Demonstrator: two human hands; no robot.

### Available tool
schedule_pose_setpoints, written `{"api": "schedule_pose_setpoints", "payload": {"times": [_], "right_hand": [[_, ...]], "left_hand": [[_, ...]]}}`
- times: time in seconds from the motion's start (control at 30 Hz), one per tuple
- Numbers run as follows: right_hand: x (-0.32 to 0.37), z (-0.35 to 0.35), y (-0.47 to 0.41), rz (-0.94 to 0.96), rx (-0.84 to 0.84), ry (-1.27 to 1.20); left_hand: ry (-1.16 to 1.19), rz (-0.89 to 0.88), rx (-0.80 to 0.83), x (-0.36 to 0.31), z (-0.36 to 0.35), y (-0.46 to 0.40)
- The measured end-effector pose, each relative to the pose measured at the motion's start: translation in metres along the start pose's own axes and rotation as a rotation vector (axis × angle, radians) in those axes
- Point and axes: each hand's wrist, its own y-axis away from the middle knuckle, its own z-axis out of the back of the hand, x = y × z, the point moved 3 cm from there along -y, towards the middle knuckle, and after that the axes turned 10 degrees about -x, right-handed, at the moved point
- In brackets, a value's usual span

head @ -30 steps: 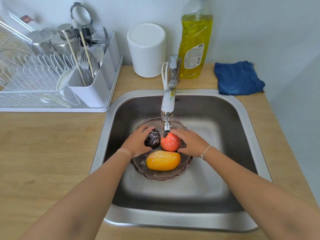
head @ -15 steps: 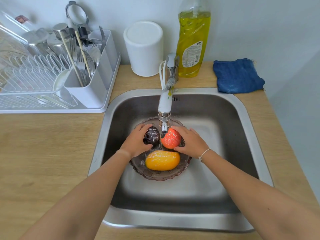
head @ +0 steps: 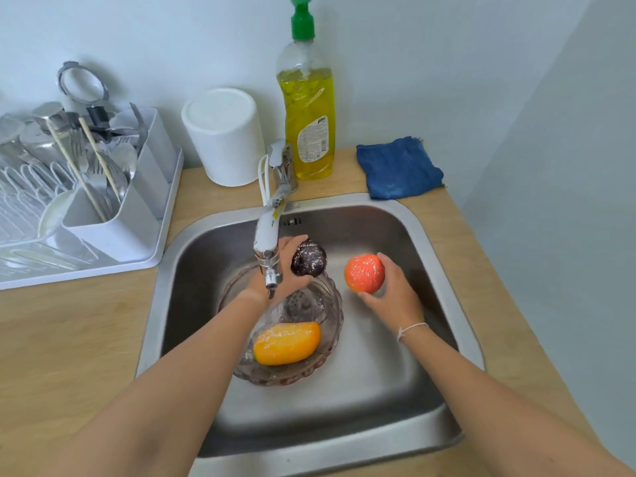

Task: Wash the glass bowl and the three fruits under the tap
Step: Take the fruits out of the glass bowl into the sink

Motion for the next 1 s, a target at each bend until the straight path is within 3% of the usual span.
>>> {"api": "schedule_pose_setpoints", "payload": {"times": [0.5, 1.0], "right_hand": [[-0.020, -0.020, -0.004, -0.174, -0.030, 0.100], [-0.020, -0.028, -0.012, -0.069, -0.073, 0.177]], "left_hand": [[-0.031, -0.088, 0.199, -0.008, -0.050, -0.055], [-0.046, -0.084, 0.221, -0.007, -0.070, -0.055]]}}
